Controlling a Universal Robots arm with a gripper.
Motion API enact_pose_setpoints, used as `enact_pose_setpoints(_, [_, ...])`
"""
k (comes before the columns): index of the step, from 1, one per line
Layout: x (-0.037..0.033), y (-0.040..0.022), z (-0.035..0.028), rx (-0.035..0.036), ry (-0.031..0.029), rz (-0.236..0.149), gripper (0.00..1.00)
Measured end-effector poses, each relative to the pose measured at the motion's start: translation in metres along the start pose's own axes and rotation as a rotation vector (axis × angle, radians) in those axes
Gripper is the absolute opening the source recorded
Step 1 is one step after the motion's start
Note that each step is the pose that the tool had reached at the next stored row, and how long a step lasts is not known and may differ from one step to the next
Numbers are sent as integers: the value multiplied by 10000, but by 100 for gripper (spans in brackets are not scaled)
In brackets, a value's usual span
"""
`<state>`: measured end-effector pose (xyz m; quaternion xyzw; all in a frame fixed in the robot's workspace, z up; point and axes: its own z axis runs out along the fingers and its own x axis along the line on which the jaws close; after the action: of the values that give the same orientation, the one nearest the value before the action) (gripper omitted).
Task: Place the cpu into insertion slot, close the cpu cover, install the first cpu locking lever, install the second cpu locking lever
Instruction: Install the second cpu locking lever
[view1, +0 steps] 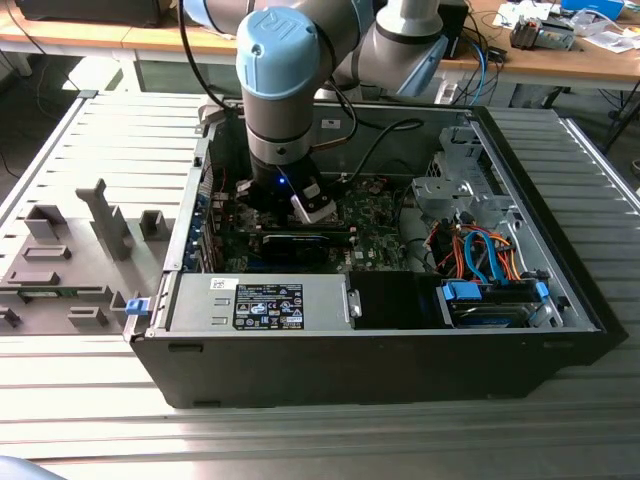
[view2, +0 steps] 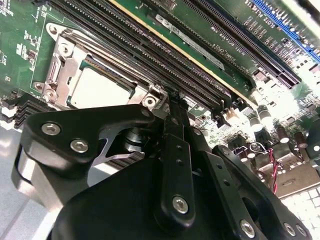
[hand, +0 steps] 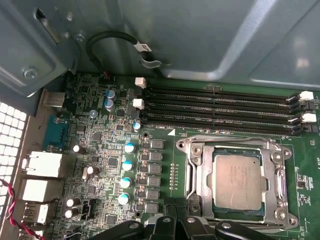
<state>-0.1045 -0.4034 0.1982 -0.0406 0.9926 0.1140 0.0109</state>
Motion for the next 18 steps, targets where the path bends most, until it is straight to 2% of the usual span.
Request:
enact_pose_setpoints(1, [1, 2, -9, 2, -11, -3, 11])
enact_pose_setpoints(5, [-5, 25, -113, 6, -18, -8, 11])
enact_pose_setpoints(6, [-22, 25, -119, 3, -18, -8, 11])
enact_pose_setpoints(9, [-153, 14, -119, -2, 20, 0, 11])
enact_pose_setpoints(10, [-240, 9, -117, -5, 57, 11, 11])
enact_pose_setpoints(11, [-298, 5, -116, -8, 90, 17, 11])
enact_pose_setpoints(15, [-490, -5, -112, -17, 209, 46, 11])
enact_pose_setpoints(18, [-648, -14, -109, -28, 343, 77, 11])
